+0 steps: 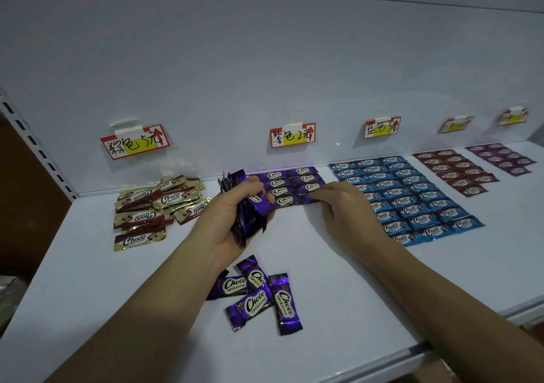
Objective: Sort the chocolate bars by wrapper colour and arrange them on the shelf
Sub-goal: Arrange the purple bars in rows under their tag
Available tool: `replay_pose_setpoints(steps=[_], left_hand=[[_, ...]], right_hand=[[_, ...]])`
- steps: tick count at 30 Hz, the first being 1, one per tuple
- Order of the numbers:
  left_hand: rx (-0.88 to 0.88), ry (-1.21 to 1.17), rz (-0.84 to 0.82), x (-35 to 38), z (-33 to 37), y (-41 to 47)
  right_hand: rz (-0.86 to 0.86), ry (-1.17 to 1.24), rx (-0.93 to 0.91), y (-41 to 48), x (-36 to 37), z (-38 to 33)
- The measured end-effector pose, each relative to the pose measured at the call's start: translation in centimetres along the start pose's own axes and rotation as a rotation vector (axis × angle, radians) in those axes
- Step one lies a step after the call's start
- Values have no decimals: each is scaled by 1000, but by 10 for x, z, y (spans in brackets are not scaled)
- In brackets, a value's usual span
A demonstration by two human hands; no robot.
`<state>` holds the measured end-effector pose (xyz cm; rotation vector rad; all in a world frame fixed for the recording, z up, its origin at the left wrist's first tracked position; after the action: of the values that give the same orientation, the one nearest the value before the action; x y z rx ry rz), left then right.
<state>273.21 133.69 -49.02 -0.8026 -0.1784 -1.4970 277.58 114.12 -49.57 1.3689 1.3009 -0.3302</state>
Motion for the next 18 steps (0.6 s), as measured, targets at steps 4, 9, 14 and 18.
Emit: replay_pose_setpoints(steps=[4, 9, 14, 18], left_hand=[[6, -100, -17, 0, 2, 2], [80, -175, 26, -6, 9, 5], [142, -228, 53, -14, 23, 3], [154, -267, 24, -18, 34, 4]], right_hand=[[232, 226, 81, 4, -34, -11], [-126, 827, 189, 35, -14, -67], [-149, 768, 288, 53, 11, -82], [-117, 1002, 341, 54, 19, -78]])
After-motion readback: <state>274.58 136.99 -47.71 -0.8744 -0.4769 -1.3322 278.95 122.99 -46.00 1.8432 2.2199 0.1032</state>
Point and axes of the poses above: each hand's wrist, its own y-axis towards the middle knuckle, its own x-axis out of the palm, z = x × y, the point moved 6 cm from there along y, towards the middle knuckle, and after that the axes turned 5 degrees about y, right-handed, at the moved point
